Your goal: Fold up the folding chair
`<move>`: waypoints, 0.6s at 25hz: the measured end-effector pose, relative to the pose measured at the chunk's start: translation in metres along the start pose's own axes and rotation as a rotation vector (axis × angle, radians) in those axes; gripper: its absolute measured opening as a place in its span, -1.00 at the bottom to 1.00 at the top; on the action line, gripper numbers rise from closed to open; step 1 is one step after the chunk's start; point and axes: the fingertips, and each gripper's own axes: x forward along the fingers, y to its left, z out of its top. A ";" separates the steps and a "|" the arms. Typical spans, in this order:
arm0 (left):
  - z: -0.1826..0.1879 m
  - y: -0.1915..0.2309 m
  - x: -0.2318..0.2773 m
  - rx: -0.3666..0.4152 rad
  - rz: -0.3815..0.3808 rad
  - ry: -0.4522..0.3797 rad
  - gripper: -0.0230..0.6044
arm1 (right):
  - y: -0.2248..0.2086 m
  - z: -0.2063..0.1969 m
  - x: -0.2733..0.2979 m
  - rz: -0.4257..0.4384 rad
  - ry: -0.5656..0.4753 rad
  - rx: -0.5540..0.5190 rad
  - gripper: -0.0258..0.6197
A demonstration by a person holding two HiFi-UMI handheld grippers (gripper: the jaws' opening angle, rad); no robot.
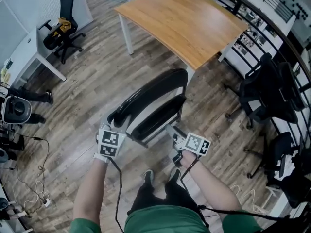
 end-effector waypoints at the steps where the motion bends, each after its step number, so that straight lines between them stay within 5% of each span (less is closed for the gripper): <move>1: 0.000 -0.001 0.000 -0.002 -0.001 -0.003 -0.30 | 0.010 0.009 -0.015 0.014 -0.030 0.000 0.00; 7: 0.001 0.001 -0.007 -0.008 -0.007 -0.004 -0.30 | 0.074 0.058 -0.093 0.068 -0.208 -0.088 -0.06; 15: 0.006 -0.015 -0.017 -0.001 -0.010 -0.008 -0.30 | 0.173 0.082 -0.169 0.182 -0.378 -0.300 -0.72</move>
